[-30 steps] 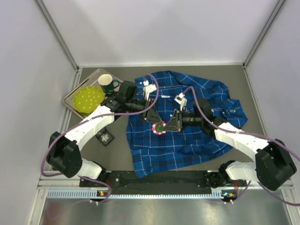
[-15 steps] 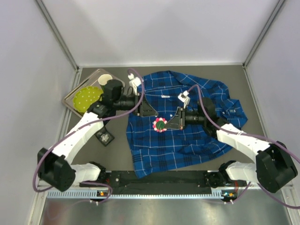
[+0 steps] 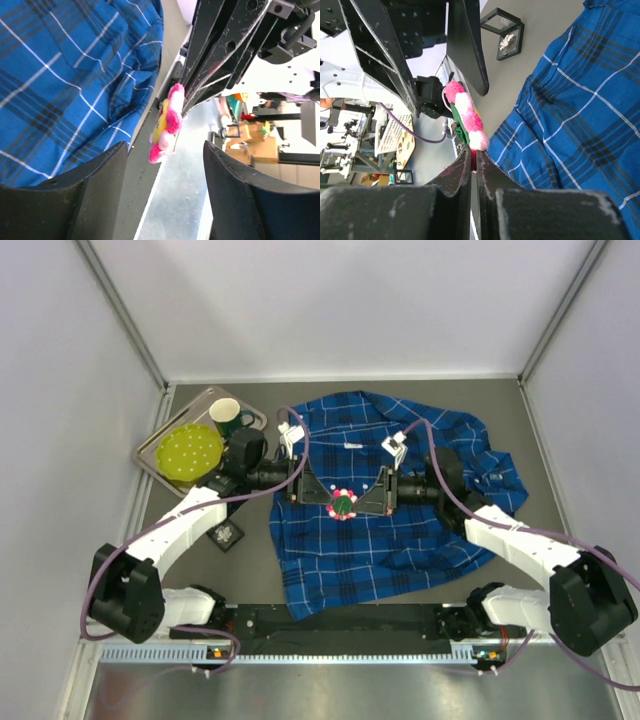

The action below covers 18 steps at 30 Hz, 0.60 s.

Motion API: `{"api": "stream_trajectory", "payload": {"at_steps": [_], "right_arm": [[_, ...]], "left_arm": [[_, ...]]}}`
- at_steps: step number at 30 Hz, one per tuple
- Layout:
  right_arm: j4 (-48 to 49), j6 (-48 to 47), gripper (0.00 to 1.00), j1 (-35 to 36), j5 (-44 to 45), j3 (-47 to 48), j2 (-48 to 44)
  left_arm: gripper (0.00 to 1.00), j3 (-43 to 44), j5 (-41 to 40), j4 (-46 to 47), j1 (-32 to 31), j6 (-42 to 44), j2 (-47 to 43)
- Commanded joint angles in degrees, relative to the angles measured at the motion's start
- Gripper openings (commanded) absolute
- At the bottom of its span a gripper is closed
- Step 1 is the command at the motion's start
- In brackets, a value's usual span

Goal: Remove the brooch from the garment
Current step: Pass from the right arm to the left

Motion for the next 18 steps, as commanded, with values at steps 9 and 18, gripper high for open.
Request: {"api": "stream_trajectory", "payload": {"at_steps": [9,18], "right_arm": [[4.76,1.19,0.00,-0.66,-1.38,3.31,-0.95],[7.84,3.56,0.00,-0.58,-1.83,3.39,-0.33]], "left_arm": [[0.49,-3.52,7.31,16.60,-0.01,-9.58,-0.90],[0.48,-2.29,7.49,15.90,-0.54,-9.14,1.91]]}}
